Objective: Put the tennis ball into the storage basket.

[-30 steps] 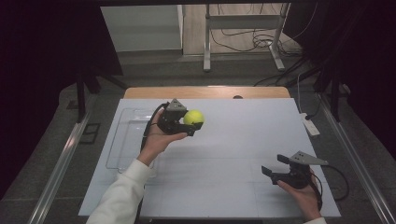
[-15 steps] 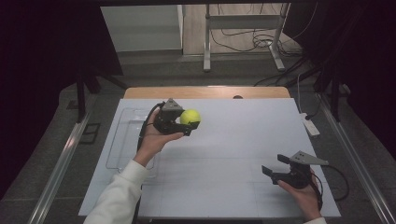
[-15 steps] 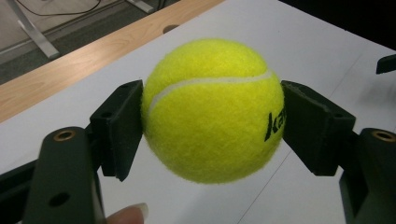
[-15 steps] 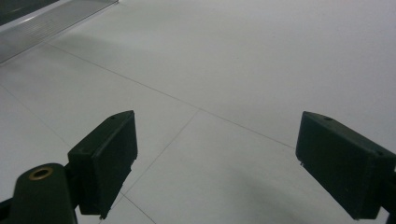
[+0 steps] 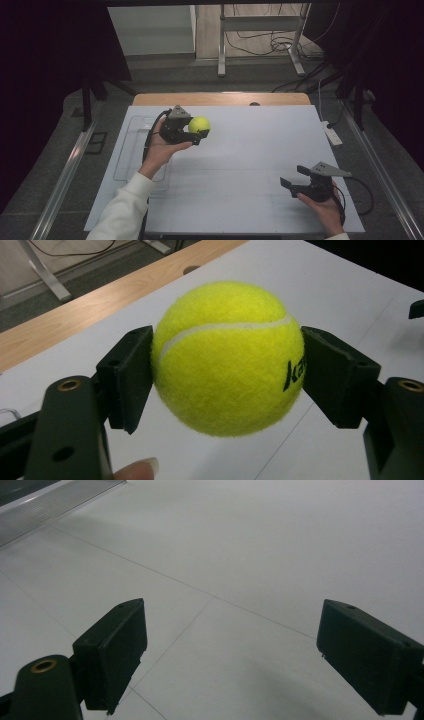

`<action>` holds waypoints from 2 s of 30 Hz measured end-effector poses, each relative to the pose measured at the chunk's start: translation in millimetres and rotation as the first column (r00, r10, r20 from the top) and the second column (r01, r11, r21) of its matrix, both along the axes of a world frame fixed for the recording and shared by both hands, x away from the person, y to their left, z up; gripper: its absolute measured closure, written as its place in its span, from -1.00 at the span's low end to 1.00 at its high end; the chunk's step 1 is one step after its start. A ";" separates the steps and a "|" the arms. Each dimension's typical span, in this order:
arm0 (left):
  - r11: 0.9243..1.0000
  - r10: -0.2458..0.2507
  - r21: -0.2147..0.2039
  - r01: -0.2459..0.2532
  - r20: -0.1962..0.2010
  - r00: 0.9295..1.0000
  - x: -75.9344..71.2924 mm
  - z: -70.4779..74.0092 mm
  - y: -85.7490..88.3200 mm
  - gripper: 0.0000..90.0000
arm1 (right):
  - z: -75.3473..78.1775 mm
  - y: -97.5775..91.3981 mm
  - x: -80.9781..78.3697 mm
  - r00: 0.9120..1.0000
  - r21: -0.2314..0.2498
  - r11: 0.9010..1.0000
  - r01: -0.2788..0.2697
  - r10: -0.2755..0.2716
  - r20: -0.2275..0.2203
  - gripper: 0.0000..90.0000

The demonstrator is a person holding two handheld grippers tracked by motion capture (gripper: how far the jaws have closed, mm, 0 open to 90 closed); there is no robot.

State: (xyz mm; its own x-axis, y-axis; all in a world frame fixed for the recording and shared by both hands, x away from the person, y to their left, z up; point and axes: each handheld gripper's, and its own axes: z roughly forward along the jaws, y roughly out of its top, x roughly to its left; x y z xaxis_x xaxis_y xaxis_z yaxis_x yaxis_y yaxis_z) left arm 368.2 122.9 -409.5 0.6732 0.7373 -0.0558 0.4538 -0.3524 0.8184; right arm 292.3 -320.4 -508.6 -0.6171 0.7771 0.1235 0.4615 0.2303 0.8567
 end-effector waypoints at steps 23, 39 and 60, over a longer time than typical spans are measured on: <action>0.999 0.033 -0.009 -0.033 0.012 0.999 -6.8 1.8 17.2 -0.41 | -0.2 0.3 0.0 1.000 -0.002 1.000 0.001 -0.001 -0.001 -0.72; 0.997 0.076 -0.006 -0.076 0.029 0.997 -7.1 8.2 32.7 -0.41 | -0.3 0.4 0.1 1.000 -0.003 1.000 0.002 -0.002 -0.001 -0.72; 0.991 0.134 -0.012 -0.134 0.032 0.990 -5.7 9.9 53.2 -0.41 | -0.5 0.4 0.5 1.000 -0.004 1.000 0.003 -0.003 -0.002 -0.72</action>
State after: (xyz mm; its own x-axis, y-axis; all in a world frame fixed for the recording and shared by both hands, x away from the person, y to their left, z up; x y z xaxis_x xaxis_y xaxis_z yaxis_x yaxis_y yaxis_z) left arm 362.5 176.1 -399.6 0.5701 0.8204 -0.0429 0.4693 -0.2823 0.8367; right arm 292.8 -319.9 -509.1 -0.6143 0.7797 0.1210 0.4635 0.2325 0.8550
